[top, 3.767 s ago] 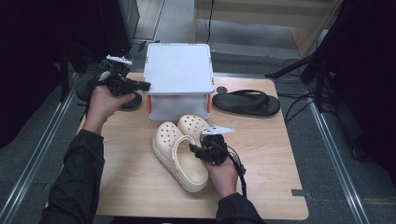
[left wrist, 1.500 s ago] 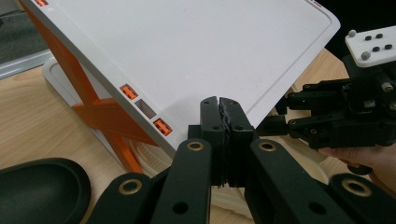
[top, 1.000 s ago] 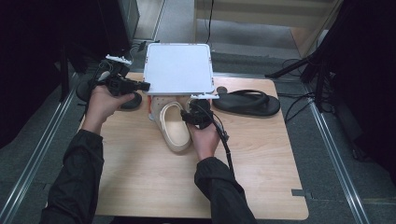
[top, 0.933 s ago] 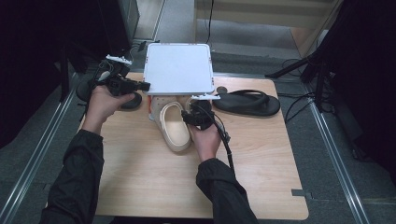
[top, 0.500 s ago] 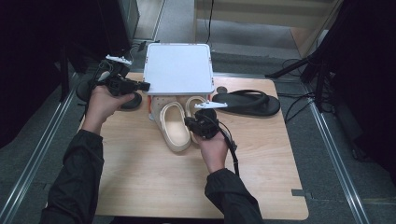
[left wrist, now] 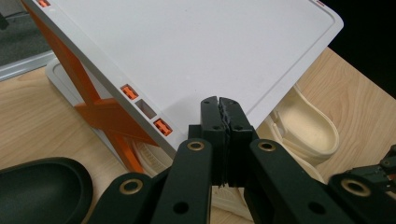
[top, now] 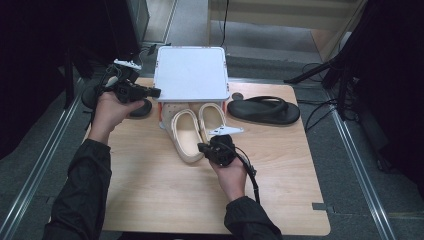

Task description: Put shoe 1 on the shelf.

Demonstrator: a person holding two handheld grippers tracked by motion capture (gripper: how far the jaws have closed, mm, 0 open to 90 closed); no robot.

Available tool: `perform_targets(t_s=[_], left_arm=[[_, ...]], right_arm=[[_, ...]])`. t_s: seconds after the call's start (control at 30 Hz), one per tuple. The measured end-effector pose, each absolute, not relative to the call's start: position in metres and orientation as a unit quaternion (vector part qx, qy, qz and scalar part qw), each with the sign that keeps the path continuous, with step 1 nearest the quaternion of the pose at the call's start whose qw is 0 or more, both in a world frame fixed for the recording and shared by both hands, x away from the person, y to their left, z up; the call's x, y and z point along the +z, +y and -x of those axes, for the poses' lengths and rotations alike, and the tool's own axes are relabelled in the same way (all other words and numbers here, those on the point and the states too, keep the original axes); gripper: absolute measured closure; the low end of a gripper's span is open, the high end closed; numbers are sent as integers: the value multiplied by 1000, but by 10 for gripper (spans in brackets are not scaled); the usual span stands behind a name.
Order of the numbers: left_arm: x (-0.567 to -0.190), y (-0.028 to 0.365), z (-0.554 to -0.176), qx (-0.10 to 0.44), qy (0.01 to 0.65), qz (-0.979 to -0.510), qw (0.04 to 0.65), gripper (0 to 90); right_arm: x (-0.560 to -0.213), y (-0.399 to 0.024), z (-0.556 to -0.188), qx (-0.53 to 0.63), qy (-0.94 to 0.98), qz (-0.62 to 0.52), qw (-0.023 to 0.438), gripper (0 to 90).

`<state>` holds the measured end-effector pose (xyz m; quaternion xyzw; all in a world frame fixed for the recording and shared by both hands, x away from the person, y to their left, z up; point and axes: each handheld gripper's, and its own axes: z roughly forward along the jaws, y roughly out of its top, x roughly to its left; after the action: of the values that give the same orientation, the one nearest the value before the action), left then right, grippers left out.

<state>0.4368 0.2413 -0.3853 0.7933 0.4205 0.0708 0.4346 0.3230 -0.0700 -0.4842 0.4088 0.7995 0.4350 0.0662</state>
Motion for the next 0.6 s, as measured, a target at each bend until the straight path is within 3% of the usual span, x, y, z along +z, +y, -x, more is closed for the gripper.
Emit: perform_targets(t_s=[0.6], left_arm=[[-385,240,-436,71,424,-793,432,898]], right_arm=[[-526,-67,-304,397,824,-402,51,900]])
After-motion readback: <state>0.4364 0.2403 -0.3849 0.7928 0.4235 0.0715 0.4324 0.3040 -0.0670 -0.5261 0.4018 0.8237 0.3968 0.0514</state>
